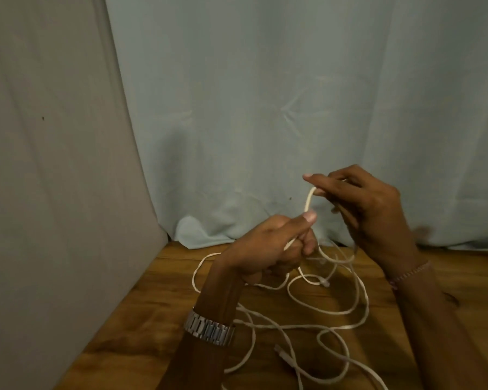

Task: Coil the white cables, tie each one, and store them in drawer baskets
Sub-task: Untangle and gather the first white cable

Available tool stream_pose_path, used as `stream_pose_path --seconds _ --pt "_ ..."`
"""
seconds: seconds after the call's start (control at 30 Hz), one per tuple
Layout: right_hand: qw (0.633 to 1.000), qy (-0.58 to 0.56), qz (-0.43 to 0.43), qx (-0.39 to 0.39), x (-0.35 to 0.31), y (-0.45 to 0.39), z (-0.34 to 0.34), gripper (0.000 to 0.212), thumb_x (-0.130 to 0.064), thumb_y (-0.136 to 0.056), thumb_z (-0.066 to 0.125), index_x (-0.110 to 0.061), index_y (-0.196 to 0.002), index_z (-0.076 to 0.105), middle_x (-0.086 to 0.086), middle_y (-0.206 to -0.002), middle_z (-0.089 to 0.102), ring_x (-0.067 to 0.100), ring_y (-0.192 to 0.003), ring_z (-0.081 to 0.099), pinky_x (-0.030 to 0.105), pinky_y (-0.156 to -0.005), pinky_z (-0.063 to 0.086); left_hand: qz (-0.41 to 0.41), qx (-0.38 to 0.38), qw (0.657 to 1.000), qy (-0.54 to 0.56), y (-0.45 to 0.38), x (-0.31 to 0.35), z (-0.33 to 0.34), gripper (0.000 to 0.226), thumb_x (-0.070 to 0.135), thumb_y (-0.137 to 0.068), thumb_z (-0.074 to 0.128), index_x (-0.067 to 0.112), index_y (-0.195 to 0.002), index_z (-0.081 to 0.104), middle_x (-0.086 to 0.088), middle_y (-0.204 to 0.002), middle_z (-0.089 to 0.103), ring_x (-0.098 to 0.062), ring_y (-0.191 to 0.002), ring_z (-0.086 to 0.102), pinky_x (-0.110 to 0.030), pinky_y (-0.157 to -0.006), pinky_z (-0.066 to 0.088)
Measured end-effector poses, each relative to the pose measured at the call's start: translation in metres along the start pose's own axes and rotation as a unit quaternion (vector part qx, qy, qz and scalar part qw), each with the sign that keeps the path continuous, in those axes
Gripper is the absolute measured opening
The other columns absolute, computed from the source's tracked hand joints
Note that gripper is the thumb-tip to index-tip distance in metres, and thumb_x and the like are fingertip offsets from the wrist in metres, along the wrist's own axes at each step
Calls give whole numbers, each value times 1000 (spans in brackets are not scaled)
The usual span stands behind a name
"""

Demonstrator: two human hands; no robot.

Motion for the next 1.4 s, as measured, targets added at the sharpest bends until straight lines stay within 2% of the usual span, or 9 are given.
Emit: stream_pose_path --seconds 0.2,0.27,0.37,0.5,0.63,0.73,0.83,1.2,1.4 --pt "993 -83 22 -77 4 7 40 41 -12 -100 58 -24 -139 61 -3 -90 63 7 -82 61 27 -73 51 28 -64 997 44 1 5 18 54 31 -104 38 -3 -79 71 6 -39 30 -10 -33 19 -31 -42 11" --pt "983 -112 49 -133 4 11 51 37 -29 -101 58 -32 -139 60 -9 -96 67 6 -91 65 28 -80 53 24 -72 994 78 1 7 19 57 28 -103 37 -16 -83 67 9 -37 30 -6 -30 19 -23 -39 13" --pt "979 -77 51 -182 -3 18 62 41 -41 -99 46 -19 -125 70 2 -114 74 17 -102 72 25 -91 54 26 -60 985 161 0 9 13 50 23 -98 35 -12 -121 62 9 -34 29 -1 -29 22 -17 -35 14" --pt "947 -79 88 -299 -13 21 76 49 -49 -93 38 -17 -109 73 8 -105 76 22 -91 72 41 -83 59 71 12 977 203 -4 9 -6 49 22 -100 35 -7 -133 53 0 -41 52 -7 -29 38 -18 -35 30" --pt "902 -52 91 -418 -13 37 81 35 -33 -105 49 -27 -139 57 0 -134 64 13 -112 63 31 -94 51 69 42 953 293 -7 10 -9 42 21 -107 26 -1 -136 47 -23 -116 70 -32 -95 74 -36 -79 62" --pt "874 -28 64 -482 -21 40 81 29 -31 -106 47 -35 -132 58 -9 -103 68 -1 -77 56 29 -79 48 93 108 941 307 -10 6 -26 42 14 -108 24 -7 -141 40 -28 -135 59 -38 -126 59 -49 -94 57" --pt "860 13 64 -506 -27 38 72 33 -32 -105 49 -43 -136 53 -8 -109 71 2 -83 57 35 -84 55 100 171 942 270 -9 0 -41 42 10 -108 26 -6 -146 36 -26 -141 55 -35 -132 54 -49 -98 53" --pt "837 93 96 -530 -43 44 60 32 -32 -106 44 -36 -137 45 4 -117 59 21 -96 61 41 -86 57 235 265 886 299 -12 6 -38 53 19 -107 36 18 -158 21 -4 -146 56 -20 -131 57 -33 -116 36" --pt "945 84 76 -307 -44 8 29 16 -29 -100 56 -27 -103 72 -9 -93 71 4 -76 61 23 -71 52 218 254 919 207 -12 7 -40 51 18 -110 30 20 -159 16 -11 -125 69 -22 -112 68 -35 -107 47"
Point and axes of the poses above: each hand's wrist, its own y-axis away from the middle knuckle, its own z-axis out of the palm, x = y × z, the point moved 7 cm from there along -y, towards the middle knuckle
